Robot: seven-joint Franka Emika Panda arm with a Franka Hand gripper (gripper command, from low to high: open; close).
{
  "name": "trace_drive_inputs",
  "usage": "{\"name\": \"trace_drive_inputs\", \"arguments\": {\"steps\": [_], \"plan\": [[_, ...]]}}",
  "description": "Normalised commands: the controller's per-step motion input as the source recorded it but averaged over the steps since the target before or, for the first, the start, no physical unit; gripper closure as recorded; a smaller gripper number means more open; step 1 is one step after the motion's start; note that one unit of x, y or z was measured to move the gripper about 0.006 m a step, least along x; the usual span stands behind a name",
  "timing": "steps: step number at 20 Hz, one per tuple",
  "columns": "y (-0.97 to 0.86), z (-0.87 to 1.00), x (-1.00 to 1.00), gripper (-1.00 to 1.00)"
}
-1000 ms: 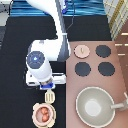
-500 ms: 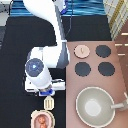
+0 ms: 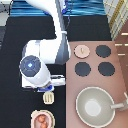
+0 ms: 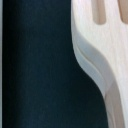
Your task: Take the lid off the pot, put the pot on the plate, and use the tool to push the pot to the front of the table.
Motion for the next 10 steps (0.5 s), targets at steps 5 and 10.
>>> {"name": "trace_drive_inputs", "arguments": {"steps": [5,10], "plan": [[-0.28,-0.06,-0.91,1.0],[-0.17,-0.16,-0.98,1.0]]}}
